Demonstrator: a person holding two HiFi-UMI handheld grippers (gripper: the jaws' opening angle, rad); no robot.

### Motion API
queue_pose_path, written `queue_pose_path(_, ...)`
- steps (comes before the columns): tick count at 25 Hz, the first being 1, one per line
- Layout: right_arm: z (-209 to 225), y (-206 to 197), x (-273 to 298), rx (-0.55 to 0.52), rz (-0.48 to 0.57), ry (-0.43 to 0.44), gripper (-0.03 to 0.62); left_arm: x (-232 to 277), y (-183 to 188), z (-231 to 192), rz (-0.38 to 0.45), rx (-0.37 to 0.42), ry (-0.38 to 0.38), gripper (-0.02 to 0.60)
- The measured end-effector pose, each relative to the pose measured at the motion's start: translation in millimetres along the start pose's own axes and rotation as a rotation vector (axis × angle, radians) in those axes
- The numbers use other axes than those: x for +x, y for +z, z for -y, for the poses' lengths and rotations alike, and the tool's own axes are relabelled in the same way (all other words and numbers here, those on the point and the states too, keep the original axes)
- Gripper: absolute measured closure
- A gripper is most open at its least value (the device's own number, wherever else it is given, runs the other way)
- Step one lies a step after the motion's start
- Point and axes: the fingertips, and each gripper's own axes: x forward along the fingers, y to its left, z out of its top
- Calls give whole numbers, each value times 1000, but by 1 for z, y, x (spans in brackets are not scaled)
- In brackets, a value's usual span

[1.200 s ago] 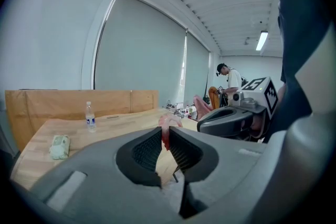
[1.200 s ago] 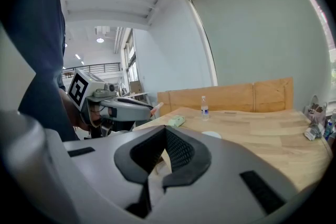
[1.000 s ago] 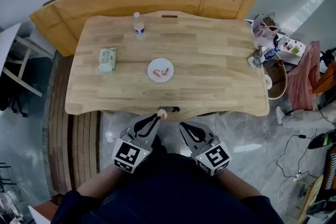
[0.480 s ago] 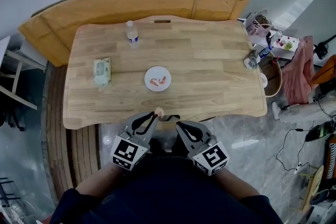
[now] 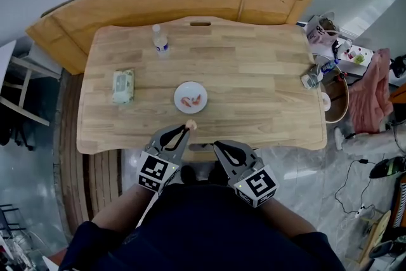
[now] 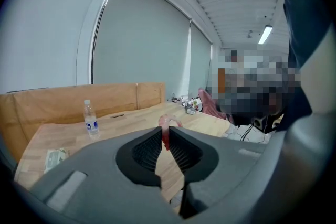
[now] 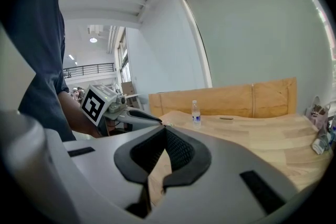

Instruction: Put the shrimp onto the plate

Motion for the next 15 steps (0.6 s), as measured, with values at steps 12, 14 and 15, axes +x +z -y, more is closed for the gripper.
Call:
queue_pose_path(12,46,-5,5,29,-29,28,584,71,-24,-35,-67,11,49,534)
queue_pose_path(14,51,-7,5,33,-34,27,585,79,-32,-41,-89,12,56,534)
queue_pose_path(15,54,-8,4,37,-35,25,585,83,-36,-44,-99,12,59,534)
